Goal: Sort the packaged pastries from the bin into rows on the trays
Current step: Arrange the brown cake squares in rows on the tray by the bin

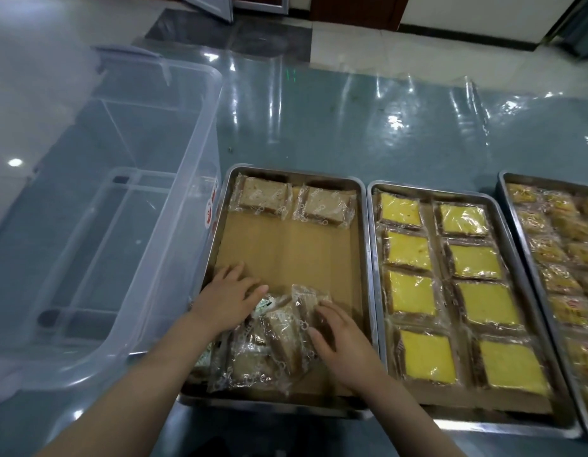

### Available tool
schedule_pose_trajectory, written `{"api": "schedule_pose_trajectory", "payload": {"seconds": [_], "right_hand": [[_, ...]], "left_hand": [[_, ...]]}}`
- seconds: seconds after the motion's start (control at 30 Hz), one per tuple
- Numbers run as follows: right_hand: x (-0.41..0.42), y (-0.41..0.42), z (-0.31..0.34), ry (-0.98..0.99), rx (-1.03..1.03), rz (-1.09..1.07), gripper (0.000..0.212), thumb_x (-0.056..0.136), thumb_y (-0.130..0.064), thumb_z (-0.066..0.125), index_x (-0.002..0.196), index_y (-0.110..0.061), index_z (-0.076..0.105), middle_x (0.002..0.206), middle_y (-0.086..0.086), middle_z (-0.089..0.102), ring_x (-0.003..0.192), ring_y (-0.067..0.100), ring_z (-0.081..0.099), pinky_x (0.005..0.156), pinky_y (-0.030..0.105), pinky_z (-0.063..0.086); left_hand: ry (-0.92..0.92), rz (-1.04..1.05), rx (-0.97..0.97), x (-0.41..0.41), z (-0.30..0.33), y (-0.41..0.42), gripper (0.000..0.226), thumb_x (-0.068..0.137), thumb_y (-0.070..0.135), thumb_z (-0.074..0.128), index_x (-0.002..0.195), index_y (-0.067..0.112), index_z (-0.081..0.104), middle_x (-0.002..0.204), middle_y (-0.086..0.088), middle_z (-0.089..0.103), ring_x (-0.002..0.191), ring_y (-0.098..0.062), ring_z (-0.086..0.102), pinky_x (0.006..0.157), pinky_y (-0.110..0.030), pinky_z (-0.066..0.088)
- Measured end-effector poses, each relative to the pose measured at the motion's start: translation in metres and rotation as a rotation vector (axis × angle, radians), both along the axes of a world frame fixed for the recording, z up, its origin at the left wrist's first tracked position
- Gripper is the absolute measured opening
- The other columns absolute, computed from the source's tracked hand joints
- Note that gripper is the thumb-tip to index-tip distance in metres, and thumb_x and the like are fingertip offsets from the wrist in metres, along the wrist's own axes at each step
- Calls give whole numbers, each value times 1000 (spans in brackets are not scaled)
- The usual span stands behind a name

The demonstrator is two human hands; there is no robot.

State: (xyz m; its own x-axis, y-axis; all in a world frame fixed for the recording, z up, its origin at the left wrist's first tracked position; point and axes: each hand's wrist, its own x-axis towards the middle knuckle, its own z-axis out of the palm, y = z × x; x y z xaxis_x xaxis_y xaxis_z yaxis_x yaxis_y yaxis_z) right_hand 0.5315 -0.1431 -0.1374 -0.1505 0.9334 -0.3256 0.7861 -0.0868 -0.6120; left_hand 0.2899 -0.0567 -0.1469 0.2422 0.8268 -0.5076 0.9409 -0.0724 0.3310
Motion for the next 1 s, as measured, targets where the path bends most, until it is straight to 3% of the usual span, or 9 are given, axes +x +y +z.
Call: {"api": "schedule_pose_trajectory", "payload": {"seconds": [0.13,0.23,0.4,0.5,0.63,0.73,0.8,0.87,1.0], "right_hand": [[-8,-9,-2,-16,-85,20,74,95,-56,47,156,-28,16,161,-16,6,148,8,12,116,27,15],[-10,0,-8,-82,-11,5,65,98,-51,44,154,-32,19,163,-7,8,149,16,9,118,34,17],[-7,39,-12,-278,87,94,53,100,-38,41,151,-30,29,157,5,25,140,26,23,116,42,26],[-7,69,-16,-335,54,177,53,100,-32,41,151,-31,28,162,4,16,144,29,19,118,46,22],[-17,98,-14,-267,28,249,54,98,-21,43,150,-29,32,163,-1,14,148,27,14,117,43,21],[-22,110,-13,-80,-5,196,55,95,-14,49,148,-24,37,160,-3,25,144,21,27,117,38,28],[-24,114,-13,69,5,135,54,94,-8,52,146,-22,43,155,-3,35,141,13,32,116,34,30],[-22,115,-13,164,25,92,54,91,1,48,142,-18,48,149,-1,43,137,5,34,116,26,27],[-11,113,-19,12,131,74,53,90,0,46,141,-15,49,148,3,45,140,19,34,120,39,22]], "left_hand": [[11,0,-18,-1,-1,0,59,96,65,18,146,40,37,164,0,3,149,-30,-3,118,-50,16],[15,-5,-21,0,0,-1,59,96,65,18,146,40,36,164,0,1,149,-30,-4,118,-49,17],[3,-12,-13,-1,3,-3,59,96,64,18,147,38,36,164,-1,1,149,-30,-4,119,-49,16],[-1,-13,-24,-2,3,-2,61,96,65,19,148,37,35,164,-1,0,149,-31,-5,119,-50,17],[-17,28,-55,0,5,4,66,95,66,24,152,32,26,163,-1,3,149,-31,1,118,-51,19],[-121,86,123,10,8,3,62,98,57,31,153,30,18,162,-2,13,148,-28,15,117,-51,23],[-236,-3,279,20,9,5,55,100,49,34,152,32,23,160,5,22,148,-21,17,118,-50,23],[-276,-134,272,30,5,11,50,102,45,33,150,31,32,158,8,25,148,-15,16,119,-45,21],[-154,-255,161,36,-10,21,55,102,51,26,151,28,31,161,4,17,149,-17,8,120,-40,17]]}}
